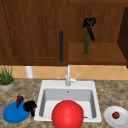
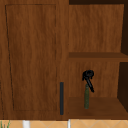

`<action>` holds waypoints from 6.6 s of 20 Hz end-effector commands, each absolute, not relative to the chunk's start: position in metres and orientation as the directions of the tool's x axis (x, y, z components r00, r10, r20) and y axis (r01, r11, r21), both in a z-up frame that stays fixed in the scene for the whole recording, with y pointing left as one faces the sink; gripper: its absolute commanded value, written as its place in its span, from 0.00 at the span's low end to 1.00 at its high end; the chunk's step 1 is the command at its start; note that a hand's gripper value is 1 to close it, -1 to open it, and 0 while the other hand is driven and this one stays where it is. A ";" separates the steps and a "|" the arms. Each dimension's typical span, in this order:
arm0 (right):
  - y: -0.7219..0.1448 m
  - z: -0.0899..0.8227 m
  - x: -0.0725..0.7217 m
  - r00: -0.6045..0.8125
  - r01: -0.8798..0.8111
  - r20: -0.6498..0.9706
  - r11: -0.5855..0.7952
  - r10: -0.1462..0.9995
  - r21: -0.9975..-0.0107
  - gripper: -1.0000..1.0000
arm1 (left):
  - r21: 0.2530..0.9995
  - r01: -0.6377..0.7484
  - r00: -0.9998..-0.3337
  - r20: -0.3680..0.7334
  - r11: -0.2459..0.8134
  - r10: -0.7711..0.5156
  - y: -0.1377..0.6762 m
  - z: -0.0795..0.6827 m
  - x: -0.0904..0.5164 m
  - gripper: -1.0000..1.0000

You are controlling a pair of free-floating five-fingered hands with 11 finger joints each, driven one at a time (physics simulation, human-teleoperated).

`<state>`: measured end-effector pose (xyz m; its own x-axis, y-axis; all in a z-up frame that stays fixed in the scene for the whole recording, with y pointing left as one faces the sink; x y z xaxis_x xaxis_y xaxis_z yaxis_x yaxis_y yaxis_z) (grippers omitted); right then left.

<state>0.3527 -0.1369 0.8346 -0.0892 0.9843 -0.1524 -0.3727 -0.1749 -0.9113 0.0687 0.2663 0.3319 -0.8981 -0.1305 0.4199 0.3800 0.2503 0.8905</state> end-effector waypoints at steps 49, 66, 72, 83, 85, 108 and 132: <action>-0.146 0.830 0.449 -0.140 -0.612 -0.103 -0.168 0.985 -0.773 0.00 | 0.890 0.380 -0.898 0.420 0.250 -0.130 0.266 0.332 0.069 0.50; -0.145 0.771 0.529 -0.137 -0.656 -0.081 -0.151 0.987 -0.740 0.00 | 0.890 0.380 -0.898 0.420 0.250 -0.130 0.266 0.332 0.069 0.50; -0.145 0.752 0.539 -0.127 -0.664 -0.069 -0.137 0.989 -0.735 0.00 | 0.890 0.380 -0.898 0.420 0.250 -0.130 0.266 0.332 0.069 0.50; -0.145 0.730 0.549 -0.133 -0.650 -0.080 -0.148 0.988 -0.745 1.00 | 0.890 0.380 -0.898 0.420 0.250 -0.130 0.266 0.332 0.069 0.50; -0.144 0.732 0.552 -0.128 -0.657 -0.079 -0.144 0.989 -0.740 1.00 | 0.890 0.380 -0.898 0.420 0.250 -0.130 0.266 0.332 0.069 0.50; -0.148 0.807 0.508 -0.097 -0.695 -0.071 -0.119 0.993 -0.709 1.00 | 0.890 0.380 -0.898 0.420 0.250 -0.130 0.266 0.332 0.069 0.50; -0.179 0.801 0.336 -0.119 -0.687 -0.120 -0.169 0.986 -0.707 1.00 | 0.890 0.380 -0.898 0.420 0.250 -0.130 0.266 0.332 0.069 0.50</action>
<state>0.3583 -0.1784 0.8067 -0.0952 0.9922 -0.0808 -0.6842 -0.1242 -0.7187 0.0687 0.2663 0.3319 -0.8981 -0.1305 0.4199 0.3800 0.2503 0.8905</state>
